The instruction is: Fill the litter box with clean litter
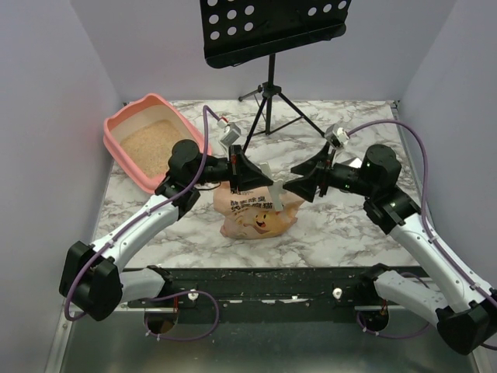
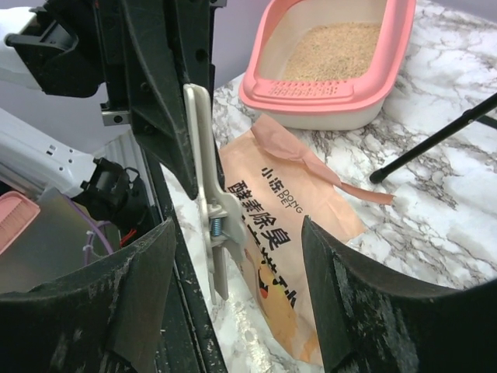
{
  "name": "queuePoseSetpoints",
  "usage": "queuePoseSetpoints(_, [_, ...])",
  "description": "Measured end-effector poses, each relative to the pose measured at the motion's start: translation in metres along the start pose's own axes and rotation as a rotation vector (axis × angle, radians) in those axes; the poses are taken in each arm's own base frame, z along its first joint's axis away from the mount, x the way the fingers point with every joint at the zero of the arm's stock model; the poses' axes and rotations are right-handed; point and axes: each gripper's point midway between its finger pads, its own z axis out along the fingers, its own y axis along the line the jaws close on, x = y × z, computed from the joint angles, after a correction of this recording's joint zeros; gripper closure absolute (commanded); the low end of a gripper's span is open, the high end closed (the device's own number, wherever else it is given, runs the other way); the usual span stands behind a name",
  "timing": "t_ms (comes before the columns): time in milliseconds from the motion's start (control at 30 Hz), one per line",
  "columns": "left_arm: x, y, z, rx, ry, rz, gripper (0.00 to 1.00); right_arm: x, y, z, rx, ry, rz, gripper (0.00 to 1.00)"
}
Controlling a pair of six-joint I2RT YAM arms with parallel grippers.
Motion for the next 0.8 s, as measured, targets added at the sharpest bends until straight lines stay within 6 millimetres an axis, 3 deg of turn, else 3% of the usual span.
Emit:
queuePoseSetpoints(433, [0.003, -0.016, 0.000, 0.055, 0.021, 0.020, 1.00, 0.016, 0.011, 0.007, -0.116, 0.063, 0.036, 0.28])
queuePoseSetpoints(467, [0.003, -0.017, 0.000, 0.057, 0.021, 0.021, 1.00, 0.017, 0.012, 0.008, -0.124, 0.068, 0.043, 0.33])
queuePoseSetpoints(500, [0.003, -0.017, 0.000, 0.058, 0.021, 0.021, 1.00, 0.018, 0.012, 0.008, -0.131, 0.072, 0.046, 0.47])
queuePoseSetpoints(567, [0.001, -0.019, 0.000, 0.065, 0.018, 0.024, 0.93, 0.019, 0.013, 0.009, -0.140, 0.077, 0.049, 0.90])
queuePoseSetpoints(600, [0.001, -0.019, 0.000, 0.064, 0.014, 0.030, 0.85, 0.019, 0.014, 0.009, -0.148, 0.077, 0.054, 0.99])
queuePoseSetpoints(700, [-0.002, -0.021, -0.001, 0.074, 0.009, 0.021, 0.55, 0.016, 0.020, 0.009, -0.175, 0.069, 0.050, 0.99])
queuePoseSetpoints(733, [-0.003, -0.022, -0.001, 0.078, 0.007, 0.025, 0.49, 0.015, 0.021, 0.009, -0.179, 0.068, 0.051, 0.99])
queuePoseSetpoints(800, [-0.003, -0.022, -0.001, 0.079, 0.007, 0.032, 0.48, 0.013, 0.024, 0.007, -0.180, 0.057, 0.046, 0.99])
